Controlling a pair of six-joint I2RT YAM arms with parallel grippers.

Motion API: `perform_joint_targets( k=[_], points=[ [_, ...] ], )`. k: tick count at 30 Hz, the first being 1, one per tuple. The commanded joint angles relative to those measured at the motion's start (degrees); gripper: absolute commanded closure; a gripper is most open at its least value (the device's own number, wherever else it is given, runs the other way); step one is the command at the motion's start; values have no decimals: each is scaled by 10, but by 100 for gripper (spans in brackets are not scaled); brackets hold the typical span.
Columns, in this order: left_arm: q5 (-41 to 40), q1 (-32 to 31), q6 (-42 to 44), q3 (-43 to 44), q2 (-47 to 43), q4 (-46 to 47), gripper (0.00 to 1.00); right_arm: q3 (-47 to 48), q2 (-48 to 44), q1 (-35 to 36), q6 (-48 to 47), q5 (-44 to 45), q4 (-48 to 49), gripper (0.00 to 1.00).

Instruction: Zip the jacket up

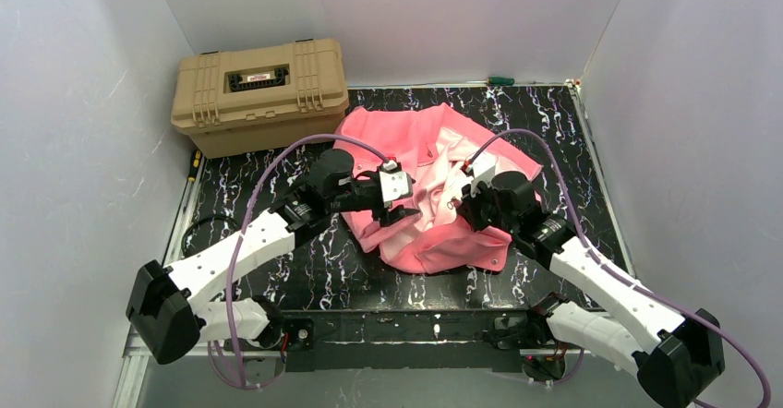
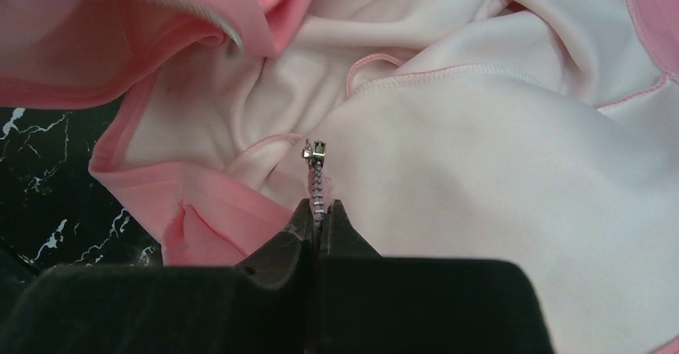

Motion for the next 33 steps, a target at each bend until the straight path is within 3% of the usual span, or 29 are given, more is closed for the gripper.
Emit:
perform_joint_targets(
  k=[1,7,10,16,20,25,33],
  points=[
    [34,0,-45,0,15,-63,43,23,-22,-2,2,-32,-1,99],
    [46,-8,-2,24,30,-96,39,51,-8,-2,-8,-108,-16,99],
    [20,-5,6,23,37,-134,25,70,-7,-2,-21,-89,-51,99],
    [171,3,116,-88,9,-194,20,55,-34,-3,-31,-79,-67,99],
    [142,-10,150,-93,92,-186,21,55,-17,-4,-25,-86,-54,99],
    [86,-41,183,-150,105,-90,22,57,16,-4,-19,-76,-33,99],
    [26,-86,143,-155,168,-14,27,33,19,-6,-6,-74,-3,99]
  ],
)
